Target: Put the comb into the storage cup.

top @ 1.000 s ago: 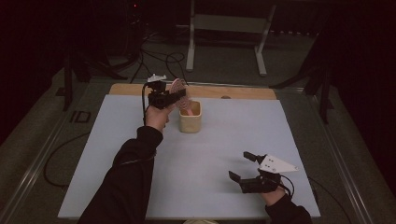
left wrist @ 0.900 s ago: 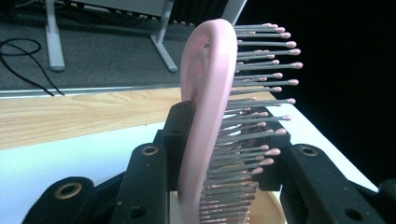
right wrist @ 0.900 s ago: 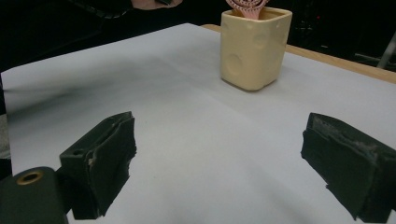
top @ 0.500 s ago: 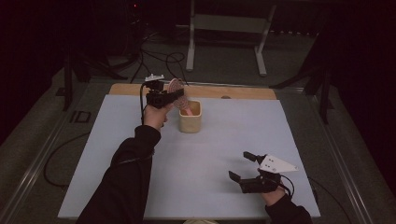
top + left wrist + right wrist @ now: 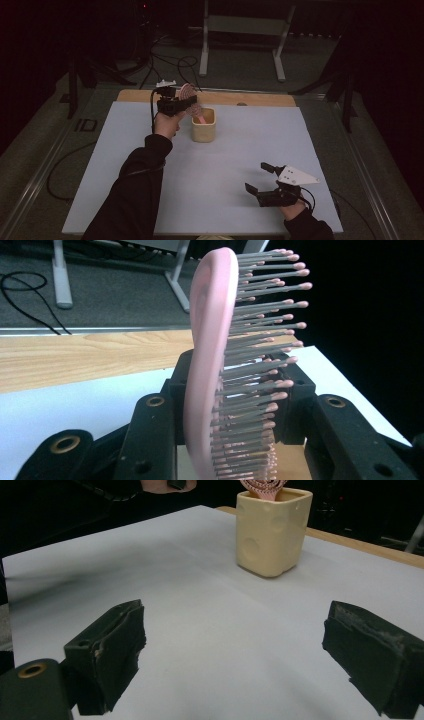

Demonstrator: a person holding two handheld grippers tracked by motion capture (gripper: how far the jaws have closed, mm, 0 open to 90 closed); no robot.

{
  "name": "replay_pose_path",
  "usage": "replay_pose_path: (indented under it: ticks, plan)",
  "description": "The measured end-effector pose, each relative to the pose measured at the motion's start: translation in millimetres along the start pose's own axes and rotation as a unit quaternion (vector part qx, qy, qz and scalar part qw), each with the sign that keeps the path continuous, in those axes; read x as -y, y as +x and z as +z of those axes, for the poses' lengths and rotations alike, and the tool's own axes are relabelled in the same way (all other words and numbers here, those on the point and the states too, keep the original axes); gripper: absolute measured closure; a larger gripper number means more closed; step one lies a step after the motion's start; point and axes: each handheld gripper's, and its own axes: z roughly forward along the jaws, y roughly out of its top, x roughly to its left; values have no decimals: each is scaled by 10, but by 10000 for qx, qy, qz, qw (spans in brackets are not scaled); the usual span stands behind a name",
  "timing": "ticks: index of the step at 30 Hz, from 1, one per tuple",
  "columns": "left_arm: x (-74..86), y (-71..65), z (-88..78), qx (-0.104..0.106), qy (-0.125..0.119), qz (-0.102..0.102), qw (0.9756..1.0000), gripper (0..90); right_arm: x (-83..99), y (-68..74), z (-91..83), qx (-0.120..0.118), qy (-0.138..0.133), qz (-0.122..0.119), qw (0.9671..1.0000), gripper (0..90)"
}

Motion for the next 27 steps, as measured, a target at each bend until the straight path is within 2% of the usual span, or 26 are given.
replay_pose_path:
  ticks: [3, 5, 7, 10, 12, 22, 27]
  plan:
    - [-8, 7, -13, 12, 45, -9, 10000, 613, 1, 0, 1, 2, 12, -2, 10000, 97]
    - [-11, 5, -17, -40, 86, 29, 10000, 581, 1, -1, 2, 7, 14, 7, 10000, 97]
    - [-15, 5, -18, 9, 123, -32, 9999, 521, -2, 0, 1, 10, -5, 5, 10000, 96]
    - [-16, -28, -24, -134, 152, 94, 9998, 435, -2, 3, 1, 15, 6, 5, 10000, 97]
    - [-25, -40, -32, -174, 165, 81, 9997, 386, -2, 5, 1, 12, 13, 6, 10000, 97]
    - [-76, -116, -80, -374, 304, 262, 9985, 232, -7, 4, -8, 29, 9, -14, 10000, 97]
    - [-92, -106, -127, -233, 283, 316, 9988, 128, -10, 3, -9, 35, -4, -2, 10000, 96]
